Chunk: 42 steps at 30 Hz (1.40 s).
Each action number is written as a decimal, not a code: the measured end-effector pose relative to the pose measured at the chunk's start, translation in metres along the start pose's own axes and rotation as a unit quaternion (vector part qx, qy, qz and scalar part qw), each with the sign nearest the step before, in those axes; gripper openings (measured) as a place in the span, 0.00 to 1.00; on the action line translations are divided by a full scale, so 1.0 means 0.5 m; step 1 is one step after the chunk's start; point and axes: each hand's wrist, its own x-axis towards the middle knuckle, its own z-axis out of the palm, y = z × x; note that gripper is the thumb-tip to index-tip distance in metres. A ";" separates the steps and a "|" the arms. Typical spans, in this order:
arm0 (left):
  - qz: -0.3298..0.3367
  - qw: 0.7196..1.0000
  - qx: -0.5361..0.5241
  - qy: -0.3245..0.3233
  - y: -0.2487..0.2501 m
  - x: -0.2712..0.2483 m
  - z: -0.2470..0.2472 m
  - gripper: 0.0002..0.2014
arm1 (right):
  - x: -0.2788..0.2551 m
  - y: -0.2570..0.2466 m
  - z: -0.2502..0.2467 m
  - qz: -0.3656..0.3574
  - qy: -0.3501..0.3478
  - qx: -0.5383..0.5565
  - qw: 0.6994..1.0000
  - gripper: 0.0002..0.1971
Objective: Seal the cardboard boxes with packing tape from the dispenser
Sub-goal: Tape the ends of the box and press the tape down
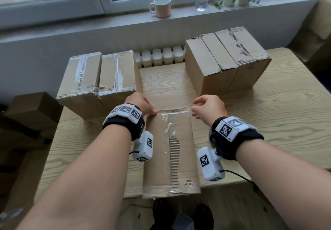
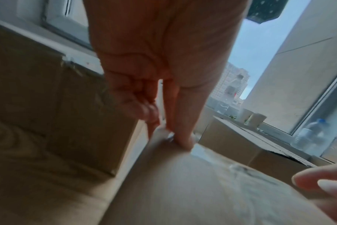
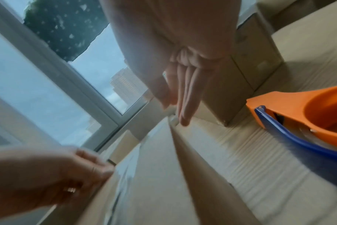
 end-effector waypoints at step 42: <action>0.226 0.955 0.137 -0.131 0.150 -0.060 0.065 0.46 | 0.056 0.082 -0.090 0.105 0.005 -0.063 0.992 0.12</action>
